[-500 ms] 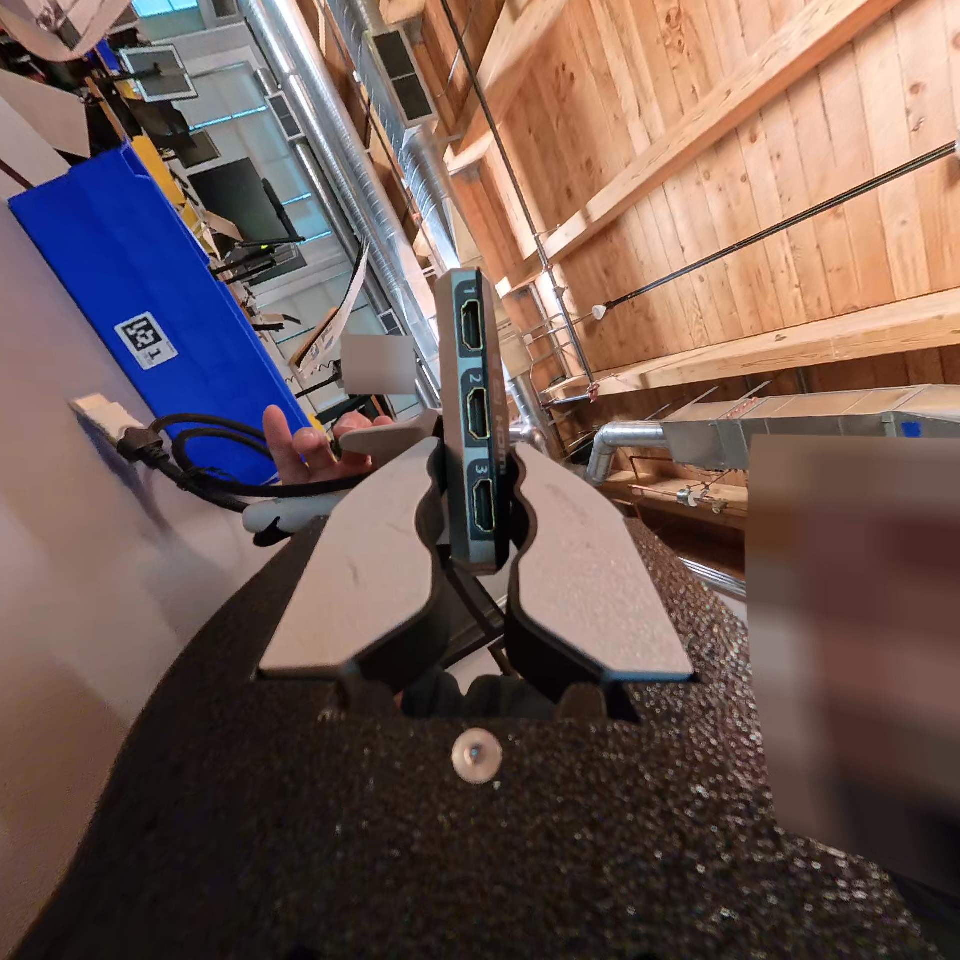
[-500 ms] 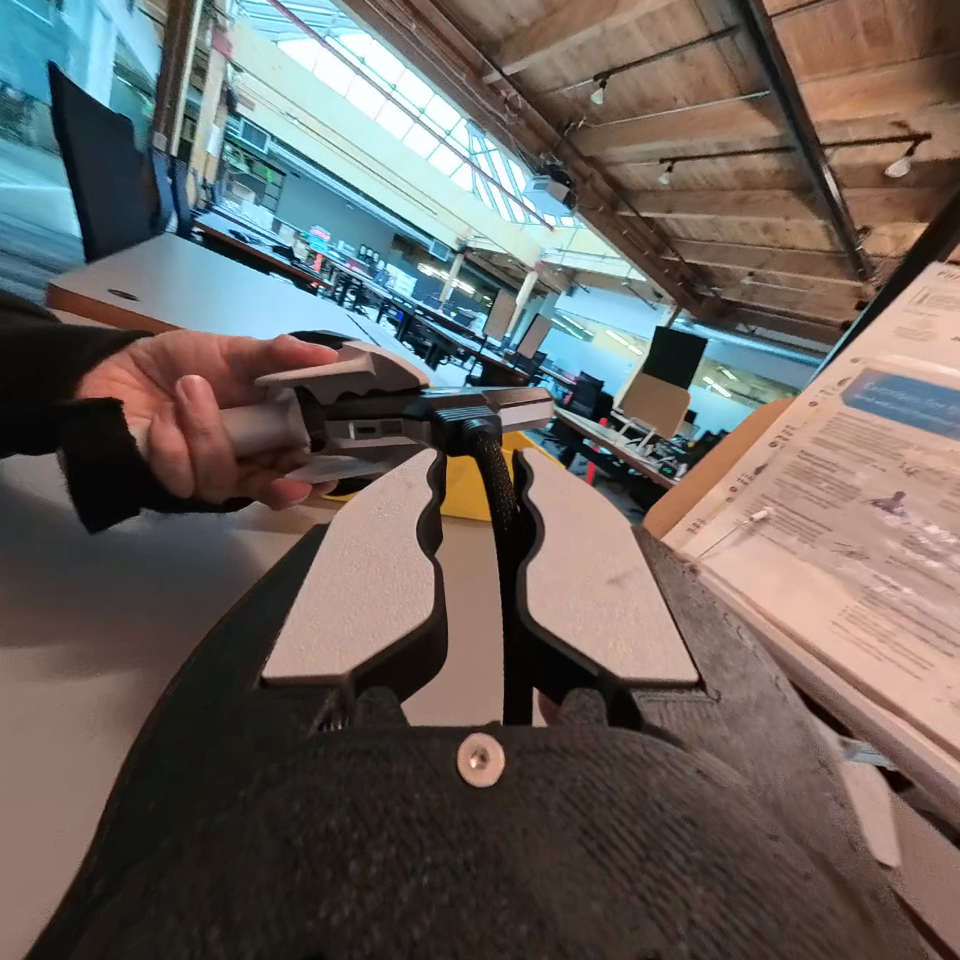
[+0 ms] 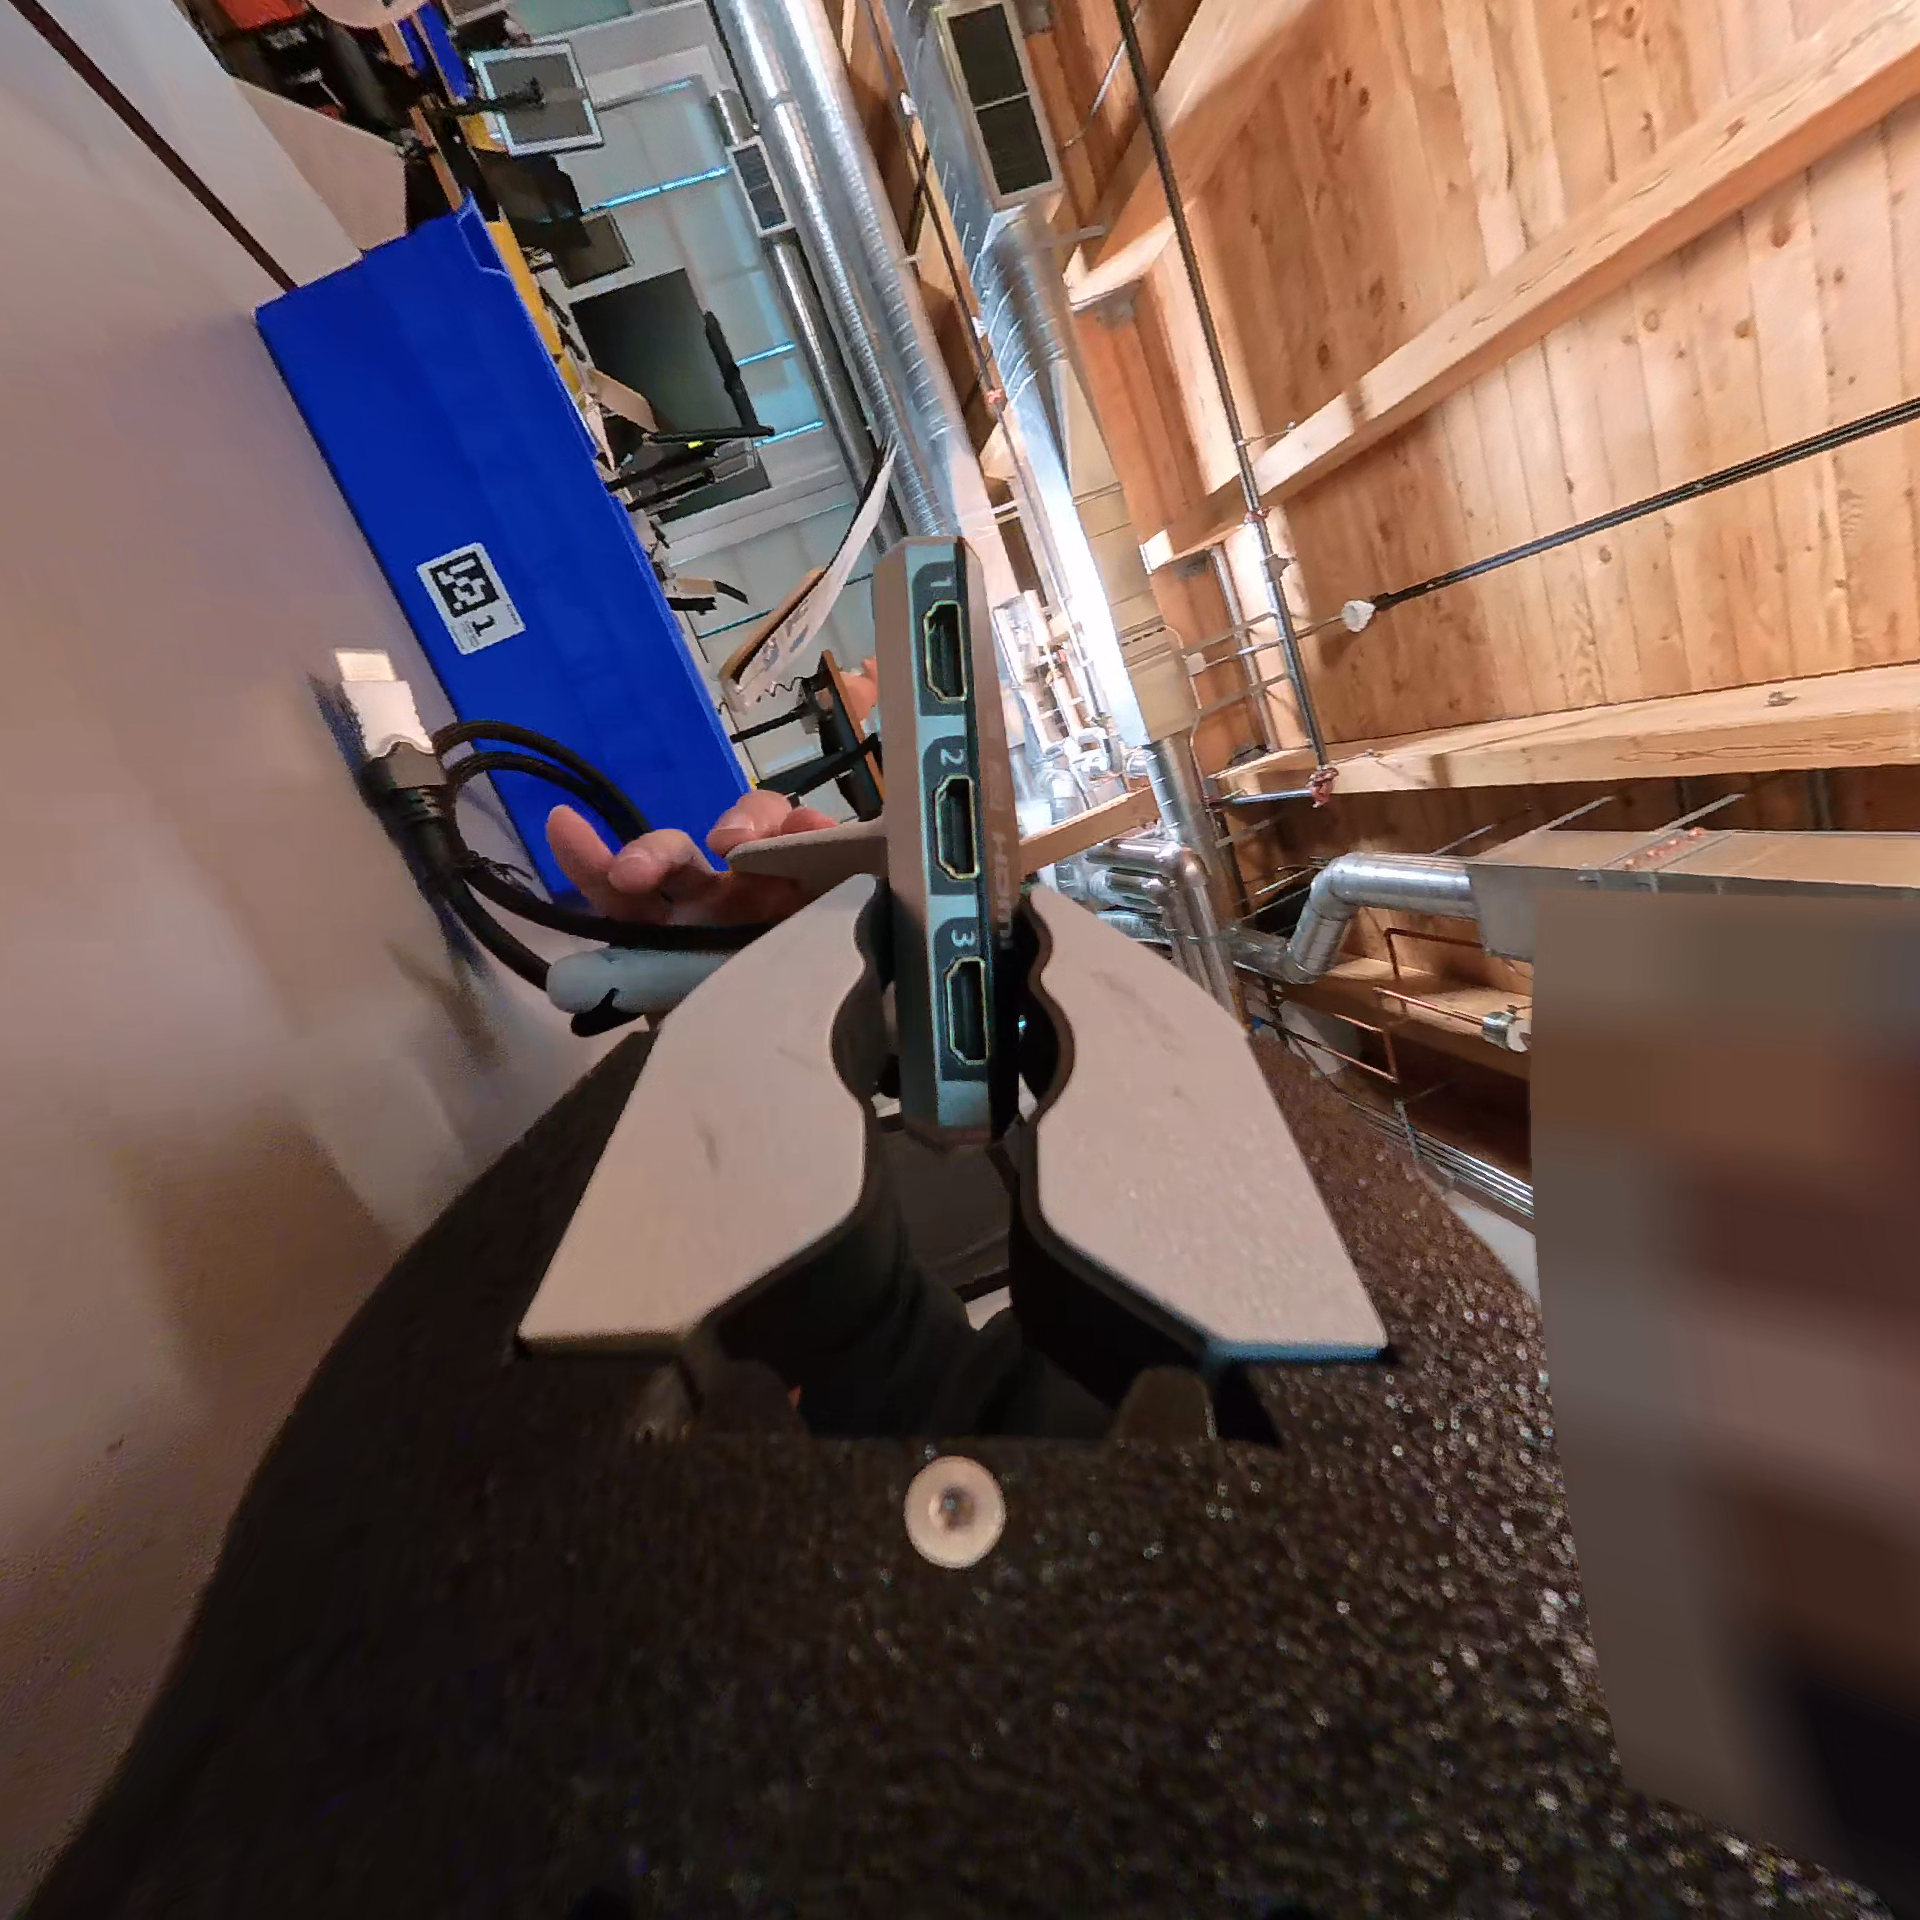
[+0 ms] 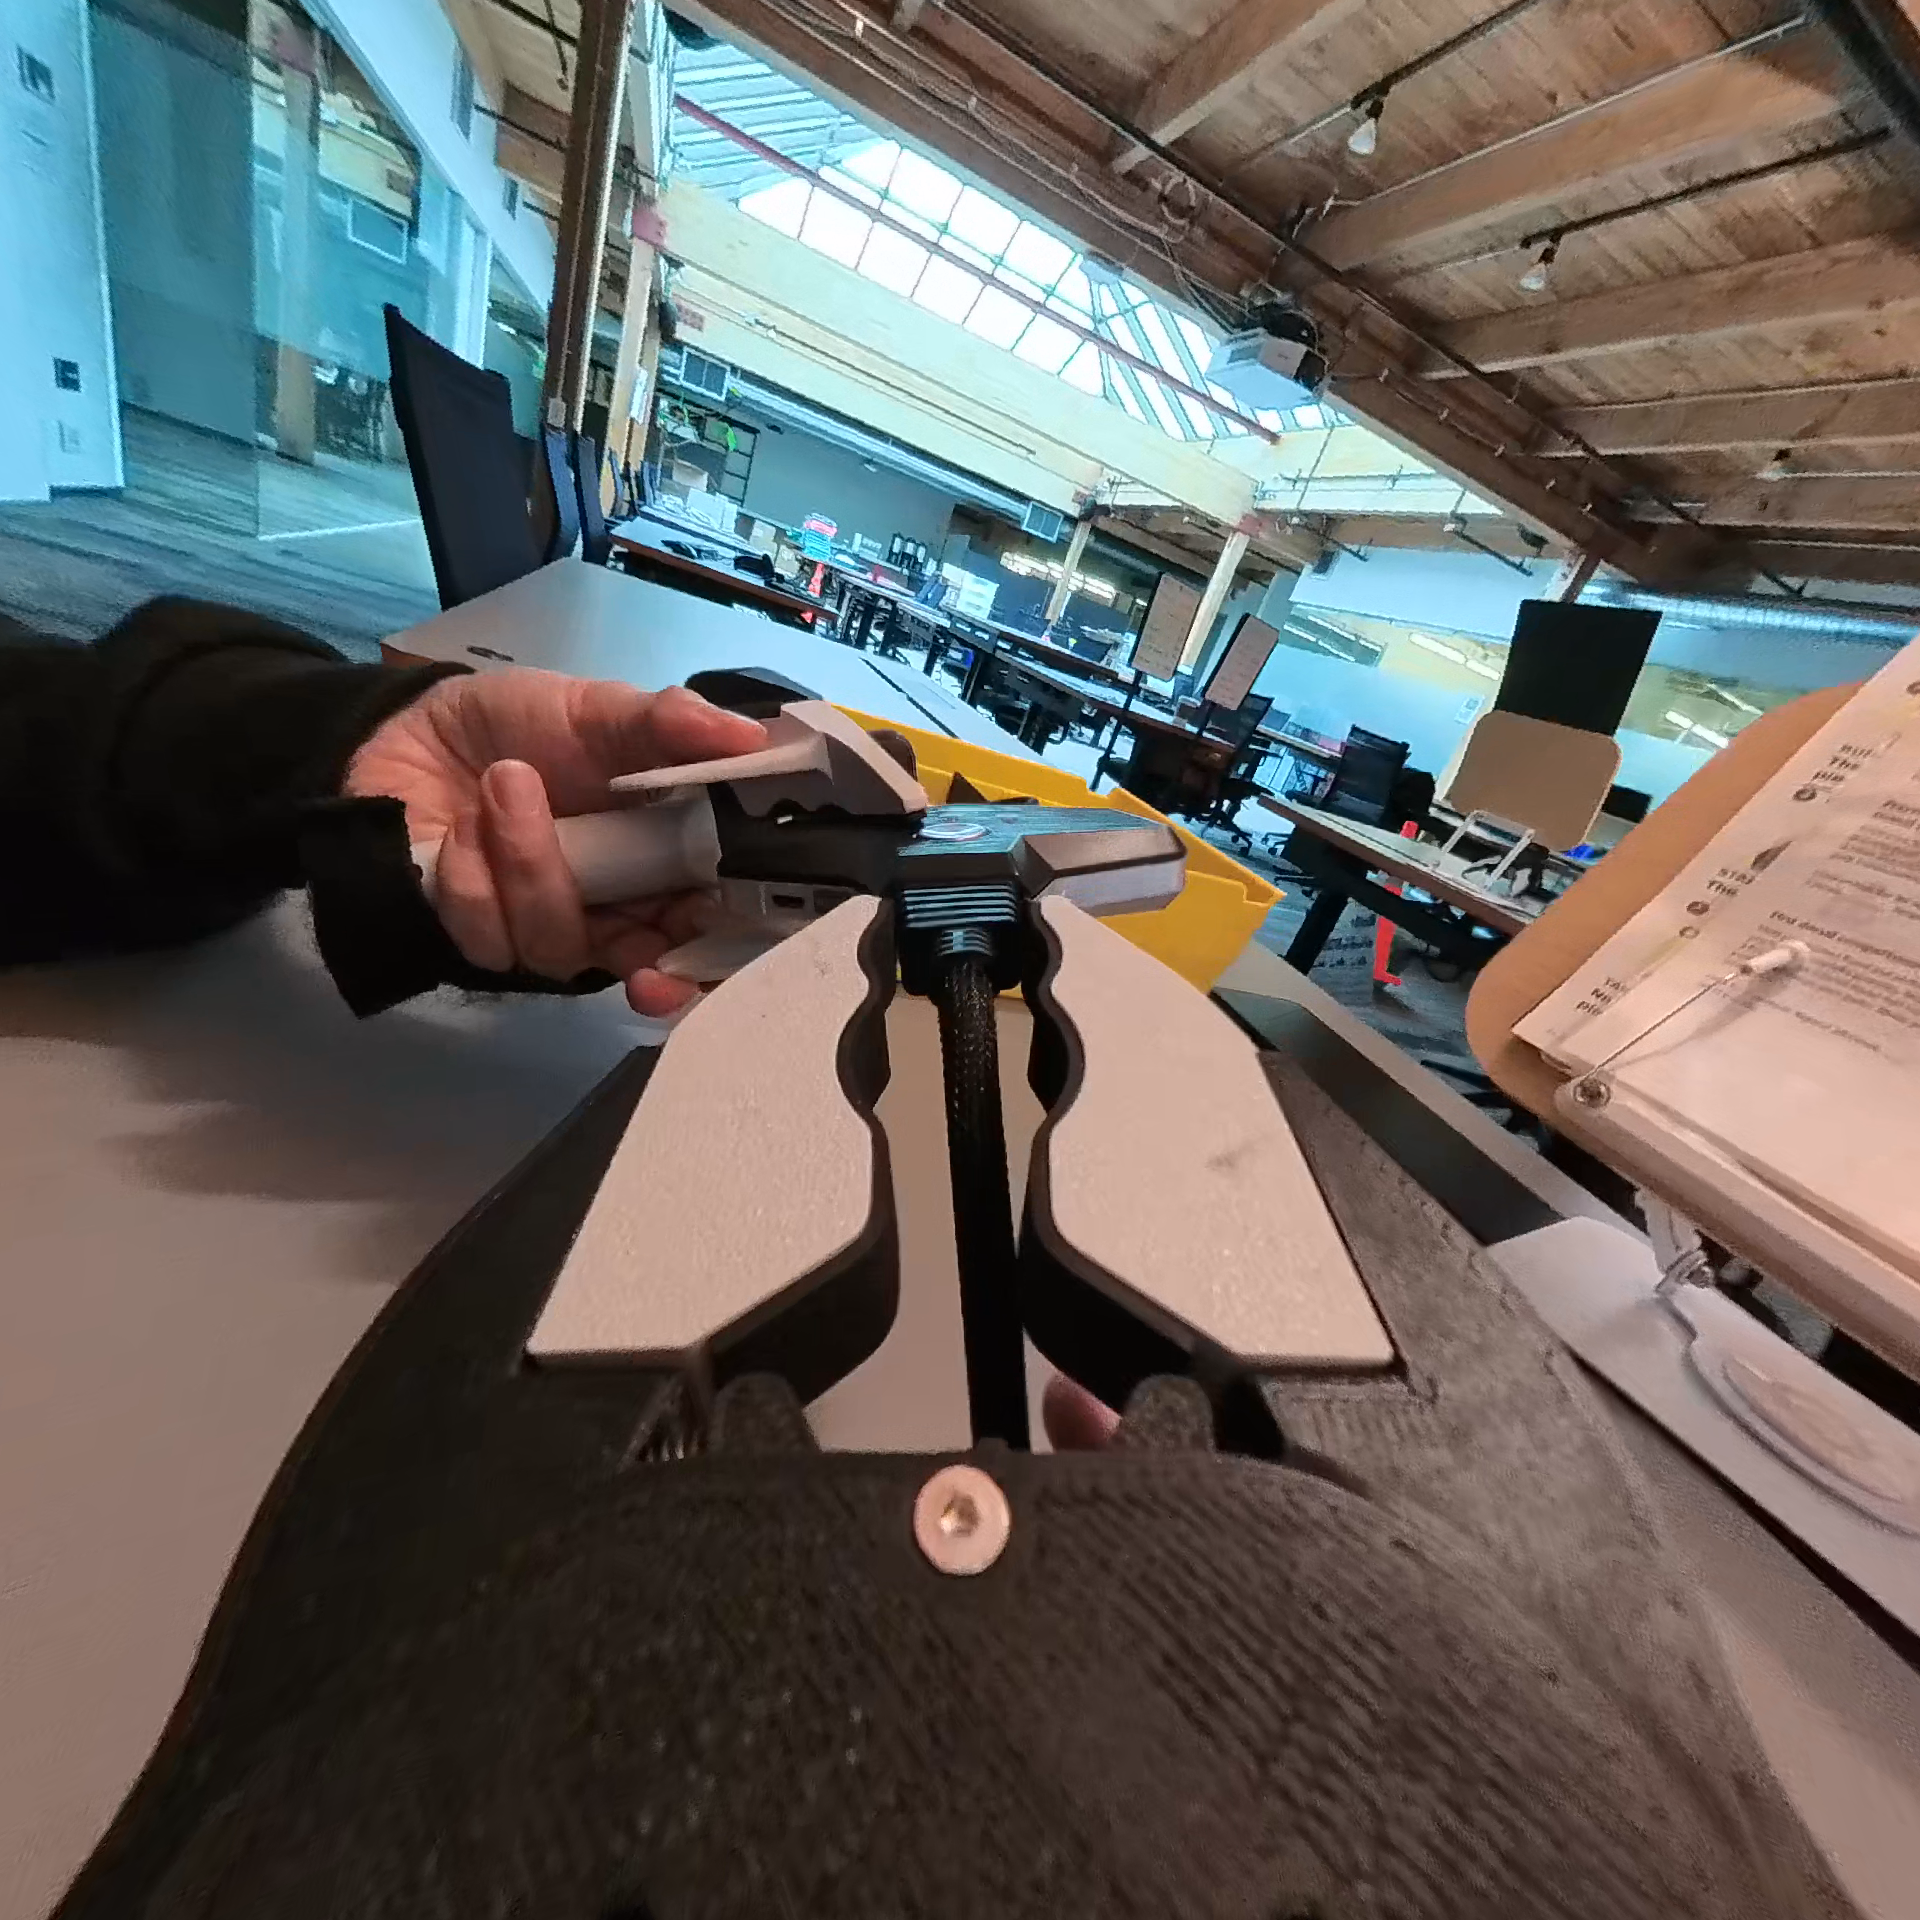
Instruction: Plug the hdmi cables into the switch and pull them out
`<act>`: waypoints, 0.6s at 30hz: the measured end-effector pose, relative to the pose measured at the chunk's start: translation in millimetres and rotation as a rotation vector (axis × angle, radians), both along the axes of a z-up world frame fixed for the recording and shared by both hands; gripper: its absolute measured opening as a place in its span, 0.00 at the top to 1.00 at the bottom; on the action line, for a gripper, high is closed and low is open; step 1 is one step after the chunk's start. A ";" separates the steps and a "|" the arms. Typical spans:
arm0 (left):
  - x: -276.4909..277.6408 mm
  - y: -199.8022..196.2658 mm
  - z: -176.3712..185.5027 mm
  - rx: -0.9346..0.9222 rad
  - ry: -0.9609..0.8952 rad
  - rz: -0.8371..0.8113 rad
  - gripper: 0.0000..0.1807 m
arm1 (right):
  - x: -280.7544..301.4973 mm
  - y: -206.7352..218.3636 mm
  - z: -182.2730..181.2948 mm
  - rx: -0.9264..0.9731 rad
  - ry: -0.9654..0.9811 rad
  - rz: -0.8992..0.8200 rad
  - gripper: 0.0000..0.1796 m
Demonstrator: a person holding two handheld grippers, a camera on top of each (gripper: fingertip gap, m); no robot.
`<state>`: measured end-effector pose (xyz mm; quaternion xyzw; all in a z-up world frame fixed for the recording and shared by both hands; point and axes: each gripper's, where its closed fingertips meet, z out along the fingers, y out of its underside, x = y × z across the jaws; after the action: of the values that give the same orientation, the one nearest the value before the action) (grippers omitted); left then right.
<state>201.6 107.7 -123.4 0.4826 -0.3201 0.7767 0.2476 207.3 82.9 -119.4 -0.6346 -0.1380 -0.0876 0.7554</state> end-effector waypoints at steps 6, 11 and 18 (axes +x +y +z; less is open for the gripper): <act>3.9 -2.5 -5.1 -0.012 0.040 0.021 0.88 | 3.7 -2.4 -5.7 -0.005 -0.004 -0.041 0.87; 4.6 -1.5 -3.9 -0.007 0.042 0.040 0.88 | 2.9 -2.0 -6.2 0.003 0.004 -0.035 0.87; 6.7 1.2 -6.7 0.157 -0.027 0.093 0.87 | 3.7 0.2 -9.5 -0.022 0.055 -0.017 0.87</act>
<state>208.4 108.9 -130.1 0.5044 -0.3605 0.7663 0.1686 211.0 83.1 -128.9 -0.6461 -0.1128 -0.0753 0.7511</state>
